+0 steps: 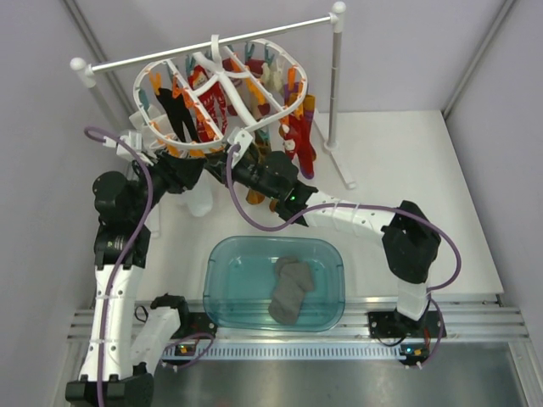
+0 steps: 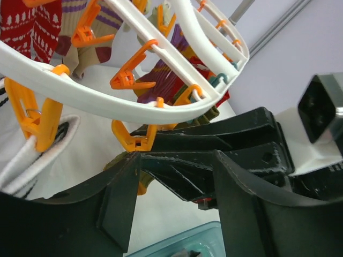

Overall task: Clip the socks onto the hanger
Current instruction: Open the clamp at the hanger.

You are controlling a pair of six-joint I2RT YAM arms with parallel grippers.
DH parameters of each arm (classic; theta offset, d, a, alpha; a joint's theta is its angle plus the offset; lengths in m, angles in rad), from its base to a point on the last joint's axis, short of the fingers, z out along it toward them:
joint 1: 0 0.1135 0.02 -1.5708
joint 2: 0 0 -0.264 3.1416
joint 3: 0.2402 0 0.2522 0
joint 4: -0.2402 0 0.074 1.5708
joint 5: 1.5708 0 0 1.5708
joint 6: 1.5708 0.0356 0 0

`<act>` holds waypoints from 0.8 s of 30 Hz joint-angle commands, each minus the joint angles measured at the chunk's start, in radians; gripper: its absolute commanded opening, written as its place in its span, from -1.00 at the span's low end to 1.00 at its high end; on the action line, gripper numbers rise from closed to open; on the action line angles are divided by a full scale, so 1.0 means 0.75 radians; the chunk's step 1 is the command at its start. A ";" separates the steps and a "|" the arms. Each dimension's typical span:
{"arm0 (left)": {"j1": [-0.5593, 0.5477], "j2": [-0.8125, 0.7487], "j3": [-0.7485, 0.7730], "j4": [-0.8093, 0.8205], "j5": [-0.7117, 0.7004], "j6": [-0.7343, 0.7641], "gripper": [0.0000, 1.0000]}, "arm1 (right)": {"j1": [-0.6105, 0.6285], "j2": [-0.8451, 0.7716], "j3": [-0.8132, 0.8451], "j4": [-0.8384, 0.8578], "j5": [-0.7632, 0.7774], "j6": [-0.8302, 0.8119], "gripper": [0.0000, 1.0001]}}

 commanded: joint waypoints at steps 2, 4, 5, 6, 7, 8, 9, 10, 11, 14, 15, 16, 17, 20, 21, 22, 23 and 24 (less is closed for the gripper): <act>0.000 0.094 0.036 0.071 -0.029 -0.045 0.18 | -0.007 -0.030 0.012 0.014 -0.093 0.043 -1.00; 0.000 0.110 0.032 0.108 -0.050 -0.053 0.16 | -0.007 -0.036 0.004 0.022 -0.105 0.043 -1.00; 0.000 0.112 0.028 0.118 -0.052 -0.058 0.16 | -0.007 -0.036 0.002 0.026 -0.110 0.047 -1.00; 0.000 0.118 0.026 0.126 -0.058 -0.062 0.15 | -0.007 -0.036 0.002 0.028 -0.112 0.047 -1.00; 0.000 0.118 0.026 0.134 -0.062 -0.064 0.15 | -0.007 -0.038 0.004 0.030 -0.114 0.047 -1.00; 0.000 0.120 0.028 0.141 -0.066 -0.064 0.15 | -0.007 -0.036 0.004 0.032 -0.114 0.047 -1.00; -0.002 0.120 0.028 0.139 -0.066 -0.052 0.15 | -0.007 -0.036 0.006 0.034 -0.112 0.047 -1.00; 0.000 0.120 0.034 0.133 -0.070 -0.047 0.15 | -0.009 -0.034 0.010 0.032 -0.112 0.047 -1.00; -0.002 0.118 0.032 0.118 -0.089 -0.041 0.15 | -0.009 -0.034 0.012 0.034 -0.114 0.049 -1.00; -0.002 0.114 0.026 0.130 -0.129 -0.033 0.17 | -0.011 -0.032 0.012 0.038 -0.124 0.061 -1.00; 0.000 0.110 0.018 0.145 -0.142 -0.045 0.18 | -0.013 -0.034 0.010 0.042 -0.134 0.065 -1.00; -0.002 0.108 0.012 0.165 -0.150 -0.051 0.19 | -0.013 -0.032 0.006 0.047 -0.140 0.069 -1.00; -0.002 0.112 0.000 0.183 -0.156 -0.058 0.19 | -0.013 -0.034 0.004 0.049 -0.146 0.069 -1.00; 0.000 0.120 -0.025 0.280 -0.158 -0.096 0.18 | -0.013 -0.036 -0.006 0.053 -0.163 0.069 -1.00; 0.000 0.122 -0.031 0.324 -0.168 -0.117 0.18 | -0.013 -0.038 -0.008 0.053 -0.171 0.069 -1.00; 0.000 0.124 -0.039 0.343 -0.167 -0.121 0.17 | -0.015 -0.038 -0.006 0.053 -0.175 0.069 -1.00; 0.002 0.128 -0.047 0.361 -0.169 -0.135 0.15 | -0.015 -0.038 -0.006 0.055 -0.179 0.069 -1.00; 0.000 0.128 -0.054 0.394 -0.175 -0.141 0.15 | -0.019 -0.038 -0.008 0.057 -0.187 0.108 -1.00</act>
